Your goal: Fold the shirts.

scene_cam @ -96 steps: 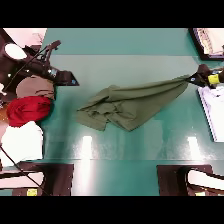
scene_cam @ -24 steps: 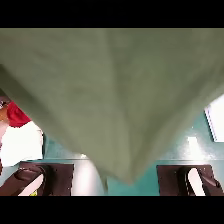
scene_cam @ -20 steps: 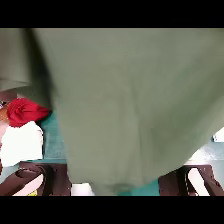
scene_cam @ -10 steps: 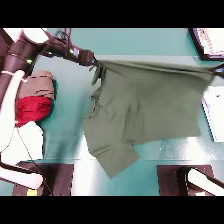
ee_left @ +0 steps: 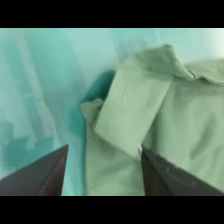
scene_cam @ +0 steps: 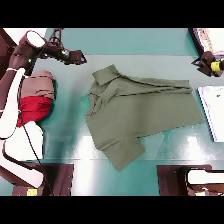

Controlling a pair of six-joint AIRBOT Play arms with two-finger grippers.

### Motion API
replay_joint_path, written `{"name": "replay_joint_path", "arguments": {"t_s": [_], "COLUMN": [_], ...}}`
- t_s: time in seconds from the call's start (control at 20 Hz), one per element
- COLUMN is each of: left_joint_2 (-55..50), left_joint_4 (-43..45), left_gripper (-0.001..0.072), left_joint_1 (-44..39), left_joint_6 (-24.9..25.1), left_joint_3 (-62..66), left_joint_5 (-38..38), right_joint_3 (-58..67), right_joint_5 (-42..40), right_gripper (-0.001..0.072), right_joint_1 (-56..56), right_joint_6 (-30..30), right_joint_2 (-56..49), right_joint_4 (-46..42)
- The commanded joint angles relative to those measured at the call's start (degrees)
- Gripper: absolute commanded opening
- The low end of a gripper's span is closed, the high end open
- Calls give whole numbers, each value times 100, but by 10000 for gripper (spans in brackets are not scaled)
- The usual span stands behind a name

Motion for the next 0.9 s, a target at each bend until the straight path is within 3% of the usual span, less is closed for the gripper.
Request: {"name": "replay_joint_path", "arguments": {"t_s": [0.0,0.1,0.15,0.2,0.35,0.6,0.7,0.85], "left_joint_2": [55,188,385,695,2212,4234,4583,4607], "left_joint_4": [26,9,11,7,-133,-2031,-2376,-2378], "left_gripper": [532,531,493,459,461,461,461,461], "left_joint_1": [520,745,767,758,577,544,468,-304], "left_joint_6": [-350,-402,-435,-391,-321,-162,-138,-129], "left_joint_3": [103,-138,-527,-1119,-3936,-7469,-8126,-8352], "left_joint_5": [-1233,-1832,-1840,-1773,-1069,-492,-369,-144], "right_joint_3": [492,483,426,273,-520,-1484,-1569,-1574], "right_joint_5": [570,1064,1292,1412,1086,452,511,516], "right_gripper": [444,440,441,440,440,440,440,440], "right_joint_1": [-245,-433,-496,-575,-669,-654,-654,-654], "right_joint_6": [-289,-564,-706,-785,-938,-938,-938,-938], "right_joint_2": [11,271,417,612,1248,1794,1818,1818], "right_joint_4": [-24,-26,-28,-22,-15,35,57,372]}}
